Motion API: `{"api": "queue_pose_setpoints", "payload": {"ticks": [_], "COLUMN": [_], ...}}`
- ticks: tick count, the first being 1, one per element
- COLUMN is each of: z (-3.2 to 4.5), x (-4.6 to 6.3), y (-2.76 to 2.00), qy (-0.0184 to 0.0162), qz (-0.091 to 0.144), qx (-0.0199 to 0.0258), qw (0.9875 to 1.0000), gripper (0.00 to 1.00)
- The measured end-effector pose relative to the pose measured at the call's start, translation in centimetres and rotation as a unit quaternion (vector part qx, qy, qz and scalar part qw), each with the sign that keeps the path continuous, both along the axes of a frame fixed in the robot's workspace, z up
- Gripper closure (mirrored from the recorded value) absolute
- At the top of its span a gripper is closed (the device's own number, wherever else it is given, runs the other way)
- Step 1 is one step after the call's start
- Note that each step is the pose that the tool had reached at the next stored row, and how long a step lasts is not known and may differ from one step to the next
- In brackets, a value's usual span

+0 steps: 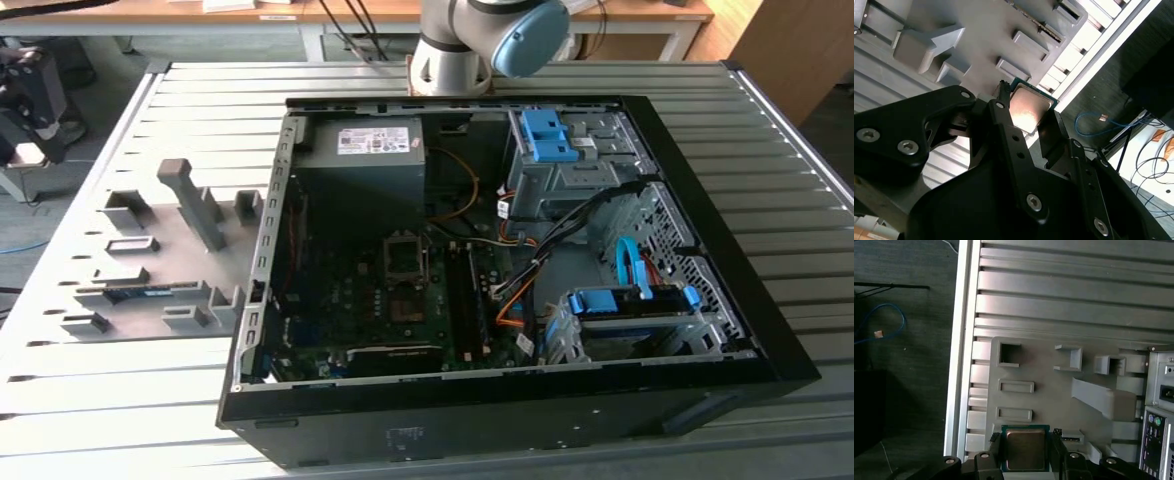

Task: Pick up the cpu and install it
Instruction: 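Pick up the cpu and move it towards the insertion slot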

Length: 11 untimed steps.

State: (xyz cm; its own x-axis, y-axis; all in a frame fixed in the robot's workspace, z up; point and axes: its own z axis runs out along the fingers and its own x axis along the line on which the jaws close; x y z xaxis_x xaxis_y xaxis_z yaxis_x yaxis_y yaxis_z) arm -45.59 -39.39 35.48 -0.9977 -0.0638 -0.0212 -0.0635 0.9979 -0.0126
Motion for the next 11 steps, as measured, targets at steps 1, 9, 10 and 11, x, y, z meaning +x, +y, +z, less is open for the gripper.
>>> {"api": "queue_pose_setpoints", "payload": {"ticks": [1, 9, 10, 11], "z": [0.17, 1.42, 1.56, 1.69], "x": [0.0, 0.0, 0.0, 0.0], "y": [0.00, 0.00, 0.00, 0.00], "qy": [0.0000, 0.0000, 0.0000, 0.0000], "qz": [0.000, 0.000, 0.000, 0.000], "qx": [0.0000, 0.0000, 0.0000, 0.0000], "qw": [1.0000, 1.0000, 1.0000, 1.0000], "gripper": [0.53, 0.53, 0.53, 0.53]}}
